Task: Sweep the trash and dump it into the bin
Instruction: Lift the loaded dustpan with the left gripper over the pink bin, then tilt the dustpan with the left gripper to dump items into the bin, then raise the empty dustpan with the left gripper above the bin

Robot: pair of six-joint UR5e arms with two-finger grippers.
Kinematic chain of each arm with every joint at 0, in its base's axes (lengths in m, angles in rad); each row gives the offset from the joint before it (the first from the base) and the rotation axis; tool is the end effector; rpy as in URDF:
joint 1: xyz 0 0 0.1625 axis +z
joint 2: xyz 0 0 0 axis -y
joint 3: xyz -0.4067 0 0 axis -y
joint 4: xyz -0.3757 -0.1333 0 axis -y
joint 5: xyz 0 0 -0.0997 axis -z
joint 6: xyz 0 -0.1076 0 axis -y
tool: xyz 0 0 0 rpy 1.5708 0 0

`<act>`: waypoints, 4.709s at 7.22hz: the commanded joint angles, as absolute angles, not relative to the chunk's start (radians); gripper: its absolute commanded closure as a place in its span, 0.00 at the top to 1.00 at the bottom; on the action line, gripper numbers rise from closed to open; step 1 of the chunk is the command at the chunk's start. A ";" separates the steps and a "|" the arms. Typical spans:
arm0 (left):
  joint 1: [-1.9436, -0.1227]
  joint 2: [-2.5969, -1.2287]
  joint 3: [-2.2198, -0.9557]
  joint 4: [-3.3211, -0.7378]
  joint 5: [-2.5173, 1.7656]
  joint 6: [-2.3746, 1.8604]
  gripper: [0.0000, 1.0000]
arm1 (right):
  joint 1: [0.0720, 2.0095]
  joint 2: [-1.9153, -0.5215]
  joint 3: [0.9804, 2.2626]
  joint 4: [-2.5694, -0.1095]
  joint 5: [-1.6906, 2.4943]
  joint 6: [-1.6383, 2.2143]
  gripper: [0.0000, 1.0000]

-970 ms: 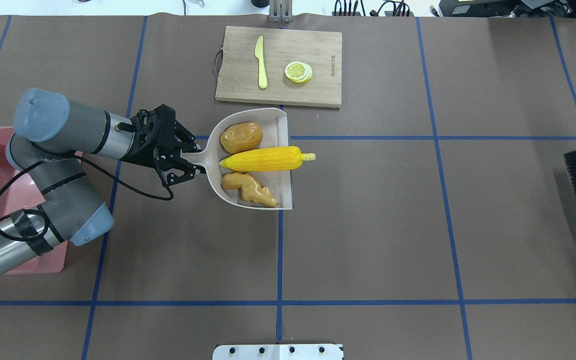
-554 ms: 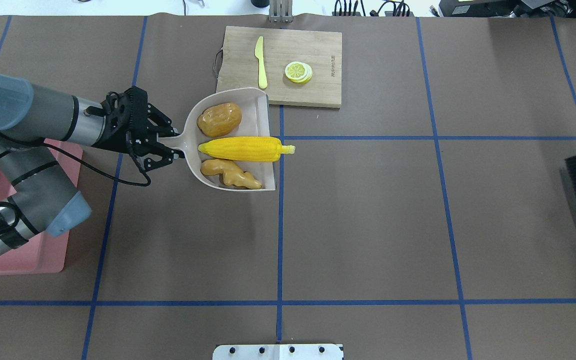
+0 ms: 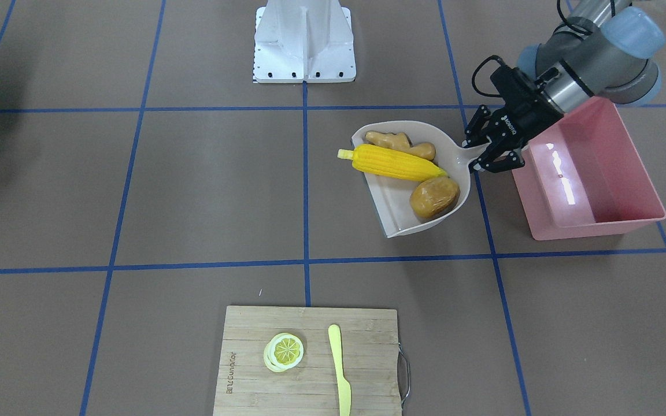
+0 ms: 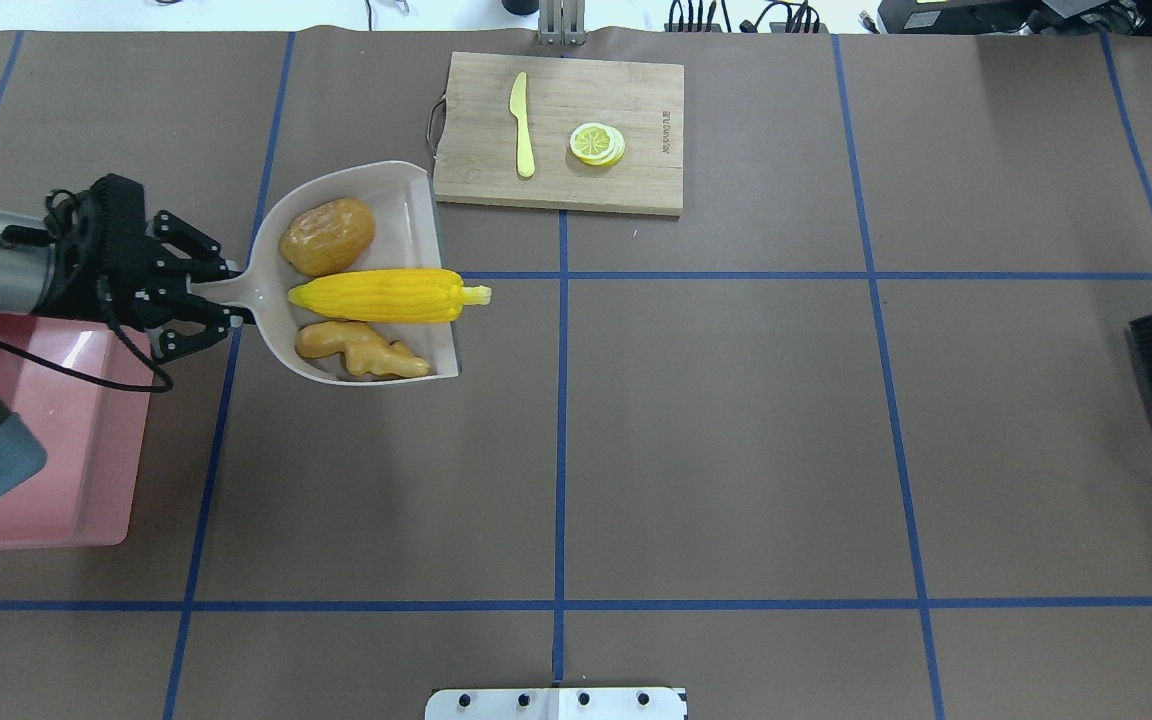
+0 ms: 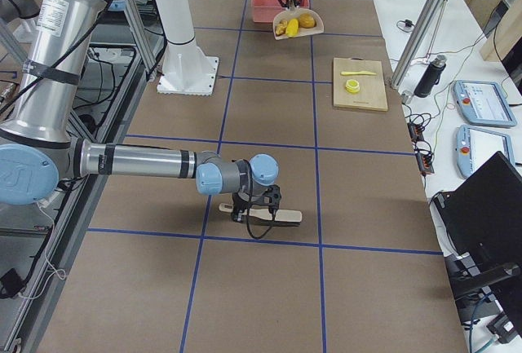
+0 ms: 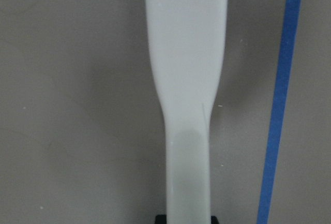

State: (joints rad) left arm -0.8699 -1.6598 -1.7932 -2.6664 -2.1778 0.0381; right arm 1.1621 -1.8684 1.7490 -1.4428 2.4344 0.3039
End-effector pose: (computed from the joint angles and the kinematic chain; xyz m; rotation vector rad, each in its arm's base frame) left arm 0.2657 -0.4264 0.3685 1.1771 0.9618 1.0235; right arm -0.0934 -0.3454 0.6651 -0.2938 -0.8125 -0.1019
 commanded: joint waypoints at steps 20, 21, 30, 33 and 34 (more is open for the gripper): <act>-1.368 -1.068 -1.908 -2.683 -2.072 0.936 0.00 | 1.580 -1.727 1.775 -1.677 2.221 0.052 1.00; -1.418 -1.078 -1.908 -2.683 -2.072 0.936 0.00 | 1.580 -1.730 1.775 -1.683 2.230 0.057 1.00; -1.531 -1.147 -1.931 -2.668 -2.034 1.005 0.00 | 1.580 -1.740 1.756 -1.681 2.238 0.057 1.00; -1.403 -1.185 -1.953 -2.666 -2.115 0.611 0.00 | 1.580 -1.741 1.756 -1.683 2.244 0.057 1.00; -1.346 -1.218 -1.954 -2.666 -2.121 0.545 0.00 | 1.578 -1.741 1.755 -1.683 2.255 0.057 1.00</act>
